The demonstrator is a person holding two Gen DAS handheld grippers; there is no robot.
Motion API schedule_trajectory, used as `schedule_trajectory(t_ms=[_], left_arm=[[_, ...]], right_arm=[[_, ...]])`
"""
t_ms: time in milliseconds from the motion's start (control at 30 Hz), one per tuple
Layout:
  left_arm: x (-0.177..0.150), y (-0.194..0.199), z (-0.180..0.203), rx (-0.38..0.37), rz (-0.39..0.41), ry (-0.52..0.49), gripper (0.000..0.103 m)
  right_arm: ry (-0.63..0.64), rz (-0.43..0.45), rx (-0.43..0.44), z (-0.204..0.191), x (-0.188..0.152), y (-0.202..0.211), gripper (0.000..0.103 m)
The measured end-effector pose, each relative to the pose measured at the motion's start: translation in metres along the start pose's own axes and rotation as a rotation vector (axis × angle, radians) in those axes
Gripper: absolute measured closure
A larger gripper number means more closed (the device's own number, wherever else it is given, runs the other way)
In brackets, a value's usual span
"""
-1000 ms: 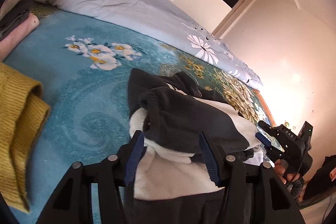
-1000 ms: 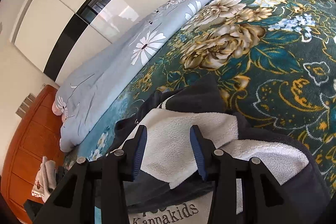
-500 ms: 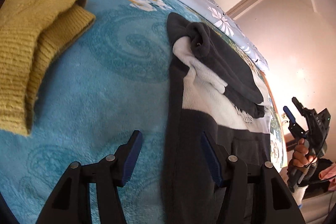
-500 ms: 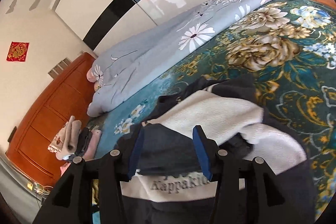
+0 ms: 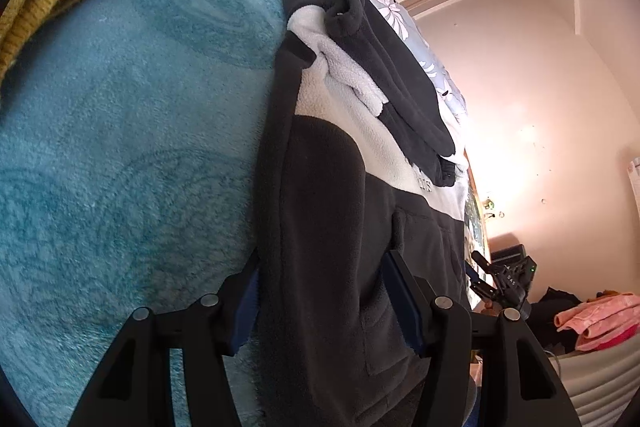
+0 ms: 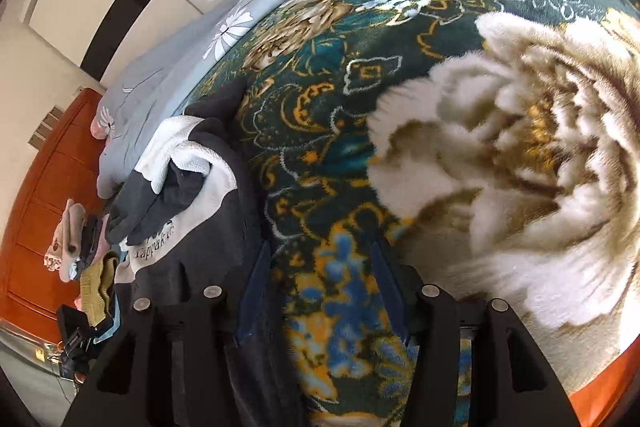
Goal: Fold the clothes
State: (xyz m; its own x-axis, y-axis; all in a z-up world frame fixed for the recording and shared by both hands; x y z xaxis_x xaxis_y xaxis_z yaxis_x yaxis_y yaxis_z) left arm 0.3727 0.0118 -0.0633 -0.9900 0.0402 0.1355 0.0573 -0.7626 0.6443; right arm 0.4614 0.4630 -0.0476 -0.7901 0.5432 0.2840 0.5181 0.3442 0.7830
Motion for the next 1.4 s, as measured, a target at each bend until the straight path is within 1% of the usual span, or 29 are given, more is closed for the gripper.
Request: schedule_trajectory(t_ms=[67,133,233,333,433,500,567,600,633,700,767,800,833,867,900,933,967,1033,1100,1167,1200,1233,1267,1333,1367,1400], left_arm=[[-0.004,-0.001,0.001,-0.011,-0.009,0.001,0.041],[-0.008,-0.002,0.002,-0.022,-0.019,0.001,0.041],[-0.013,-0.003,0.003,-0.044,-0.03,0.004,0.041],[-0.018,-0.002,0.004,-0.08,-0.043,0.009,0.041],[-0.023,-0.002,0.005,-0.11,-0.056,0.008,0.041],[-0.024,-0.002,0.006,-0.127,-0.064,0.009,0.043],[-0.024,-0.004,0.007,-0.139,-0.06,0.009,0.043],[-0.022,-0.005,0.008,-0.146,-0.054,0.011,0.043],[-0.021,-0.006,0.008,-0.152,-0.049,0.012,0.043],[-0.018,-0.009,0.012,-0.16,-0.037,0.006,0.044],[-0.014,-0.014,0.017,-0.158,-0.017,-0.002,0.046],[-0.013,-0.017,0.018,-0.157,-0.016,-0.007,0.049],[-0.012,-0.02,0.02,-0.155,-0.016,-0.011,0.057],[-0.014,-0.023,0.02,-0.15,-0.032,-0.013,0.062],[-0.016,-0.026,0.02,-0.146,-0.048,-0.016,0.07],[-0.02,-0.028,0.018,-0.146,-0.064,-0.019,0.073],[-0.024,-0.029,0.017,-0.148,-0.079,-0.022,0.074],[-0.03,-0.027,0.015,-0.174,-0.085,-0.017,0.074],[-0.034,-0.025,0.014,-0.194,-0.086,-0.013,0.074],[-0.039,-0.023,0.016,-0.176,-0.087,-0.036,0.074],[-0.04,-0.023,0.019,-0.156,-0.08,-0.053,0.08],[-0.04,-0.023,0.022,-0.132,-0.068,-0.068,0.091],[-0.038,-0.02,0.025,-0.132,-0.055,-0.076,0.09],[-0.033,-0.005,0.036,-0.205,-0.001,-0.088,0.091],[-0.029,0.005,0.041,-0.237,0.027,-0.098,0.091],[-0.024,0.014,0.046,-0.252,0.053,-0.111,0.091]], right_arm=[[0.018,0.008,0.051,-0.008,-0.002,-0.004,0.043],[0.043,-0.022,0.093,-0.022,-0.003,-0.016,0.043],[0.124,-0.054,0.096,-0.047,-0.007,-0.032,0.043],[0.185,-0.112,0.183,-0.068,-0.02,-0.042,0.043],[0.239,-0.14,0.212,-0.077,-0.036,-0.041,0.043],[0.241,-0.145,0.258,-0.076,-0.045,-0.035,0.043],[0.222,-0.143,0.295,-0.072,-0.048,-0.034,0.046],[0.21,-0.141,0.308,-0.07,-0.049,-0.034,0.05],[0.195,-0.142,0.314,-0.069,-0.046,-0.036,0.052],[0.173,-0.144,0.319,-0.07,-0.039,-0.039,0.06],[0.161,-0.141,0.32,-0.074,-0.03,-0.044,0.065],[0.154,-0.138,0.322,-0.077,-0.025,-0.047,0.065],[0.141,-0.143,0.33,-0.081,-0.021,-0.051,0.066],[0.132,-0.15,0.335,-0.082,-0.019,-0.053,0.067],[0.136,-0.159,0.328,-0.083,-0.02,-0.055,0.07],[0.141,-0.168,0.319,-0.085,-0.021,-0.057,0.072],[0.161,-0.177,0.301,-0.084,-0.026,-0.056,0.075],[0.201,-0.195,0.267,-0.083,-0.035,-0.054,0.078],[0.223,-0.196,0.262,-0.075,-0.047,-0.048,0.08],[0.213,-0.19,0.289,-0.069,-0.053,-0.042,0.082],[0.208,-0.186,0.303,-0.065,-0.056,-0.038,0.083],[0.203,-0.182,0.319,-0.062,-0.059,-0.035,0.084],[0.195,-0.168,0.356,-0.064,-0.058,-0.032,0.088],[0.177,-0.138,0.432,-0.068,-0.055,-0.026,0.09],[0.166,-0.109,0.486,-0.071,-0.051,-0.02,0.09],[0.155,-0.079,0.54,-0.075,-0.046,-0.013,0.091]])
Point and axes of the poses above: each gripper's, at about its wrist camera, not at the fingertips, and y roughly against the way its jaws point, z to its right, x to its top, the point moved 8 cm from there along -y, roughly the way its jaws point, and after that the axes turned 11 degrees about -z, right-handed, at the moved point
